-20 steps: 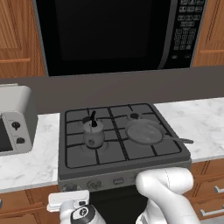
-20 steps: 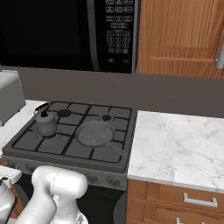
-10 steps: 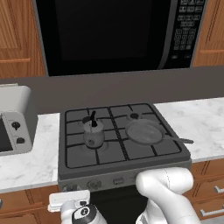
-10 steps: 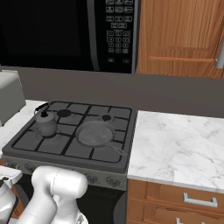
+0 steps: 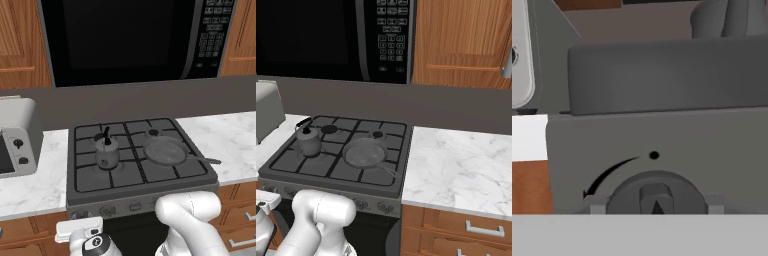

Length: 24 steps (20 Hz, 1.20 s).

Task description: Pick the kettle from the counter and place it on a stove burner. Then turn the burner on.

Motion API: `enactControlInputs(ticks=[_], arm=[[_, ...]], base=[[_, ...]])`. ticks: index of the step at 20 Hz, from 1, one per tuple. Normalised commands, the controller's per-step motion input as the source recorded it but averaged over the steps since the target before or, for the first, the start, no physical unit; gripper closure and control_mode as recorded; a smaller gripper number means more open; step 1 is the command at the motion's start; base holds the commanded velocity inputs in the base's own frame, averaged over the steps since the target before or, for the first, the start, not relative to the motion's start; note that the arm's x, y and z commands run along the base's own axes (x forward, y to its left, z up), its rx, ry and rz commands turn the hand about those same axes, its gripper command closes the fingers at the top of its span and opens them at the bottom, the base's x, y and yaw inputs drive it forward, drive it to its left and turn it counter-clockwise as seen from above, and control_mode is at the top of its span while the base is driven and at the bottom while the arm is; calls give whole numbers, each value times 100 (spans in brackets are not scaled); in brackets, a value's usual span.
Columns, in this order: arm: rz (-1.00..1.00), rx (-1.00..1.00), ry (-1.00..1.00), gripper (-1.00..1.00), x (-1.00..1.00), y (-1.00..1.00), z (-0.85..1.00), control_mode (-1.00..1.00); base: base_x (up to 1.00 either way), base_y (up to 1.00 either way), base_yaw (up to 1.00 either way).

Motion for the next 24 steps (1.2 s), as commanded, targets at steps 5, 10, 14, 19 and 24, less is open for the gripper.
enactControlInputs(ticks=[5,10,14,19,24], arm=[[2,-28,0,100,0,0,0,-100],[8,-32,0,100,0,1,0,-100],[14,-30,0,100,0,0,0,-100],[14,-37,0,100,0,1,0,-100],[16,-38,0,100,0,6,0,-100]], base=[[0,0,0],[0,0,0],[0,0,0],[0,0,0],[0,0,0]])
